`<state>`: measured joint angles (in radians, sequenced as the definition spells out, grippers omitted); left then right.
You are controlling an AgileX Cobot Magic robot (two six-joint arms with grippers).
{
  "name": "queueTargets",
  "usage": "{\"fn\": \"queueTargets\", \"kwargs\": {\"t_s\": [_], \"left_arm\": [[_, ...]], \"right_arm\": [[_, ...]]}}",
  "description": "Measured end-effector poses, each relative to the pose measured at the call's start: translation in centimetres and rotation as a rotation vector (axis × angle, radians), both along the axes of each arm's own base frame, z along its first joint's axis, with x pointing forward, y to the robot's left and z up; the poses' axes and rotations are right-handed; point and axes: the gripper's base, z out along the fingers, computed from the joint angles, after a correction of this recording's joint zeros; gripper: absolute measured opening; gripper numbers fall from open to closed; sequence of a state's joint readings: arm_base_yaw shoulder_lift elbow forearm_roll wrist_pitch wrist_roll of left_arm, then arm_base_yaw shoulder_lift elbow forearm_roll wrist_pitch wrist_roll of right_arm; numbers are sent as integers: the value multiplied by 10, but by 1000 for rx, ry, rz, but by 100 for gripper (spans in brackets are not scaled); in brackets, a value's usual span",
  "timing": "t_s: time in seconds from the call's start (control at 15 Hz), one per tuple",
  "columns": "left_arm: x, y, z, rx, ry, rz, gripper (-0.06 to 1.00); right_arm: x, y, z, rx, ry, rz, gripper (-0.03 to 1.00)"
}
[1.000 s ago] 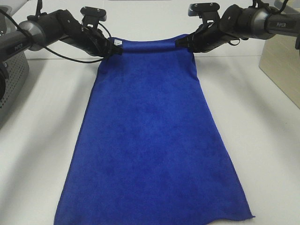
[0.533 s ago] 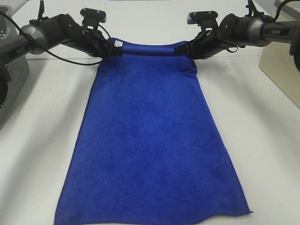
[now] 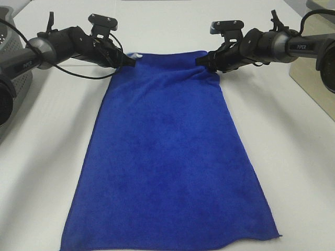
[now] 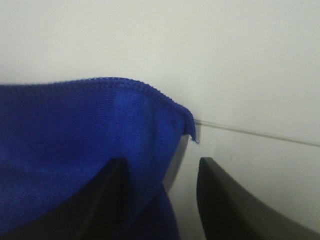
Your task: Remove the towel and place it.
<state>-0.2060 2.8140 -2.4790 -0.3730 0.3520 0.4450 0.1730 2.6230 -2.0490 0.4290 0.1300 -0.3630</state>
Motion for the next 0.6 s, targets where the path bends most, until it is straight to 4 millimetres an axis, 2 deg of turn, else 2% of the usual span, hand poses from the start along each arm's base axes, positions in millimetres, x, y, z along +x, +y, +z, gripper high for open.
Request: {"fn": "queueTargets", "kwargs": {"t_s": [0.13, 0.27, 0.6], "left_arm": [[2, 2, 3, 3, -39, 13, 42], [3, 3, 4, 7, -55, 19, 53], [4, 3, 6, 11, -62, 19, 55]], "right_arm": [[2, -1, 2, 4, -28, -15, 56], [2, -1, 2, 32, -25, -33, 61], [-1, 1, 4, 51, 19, -20, 62]]}}
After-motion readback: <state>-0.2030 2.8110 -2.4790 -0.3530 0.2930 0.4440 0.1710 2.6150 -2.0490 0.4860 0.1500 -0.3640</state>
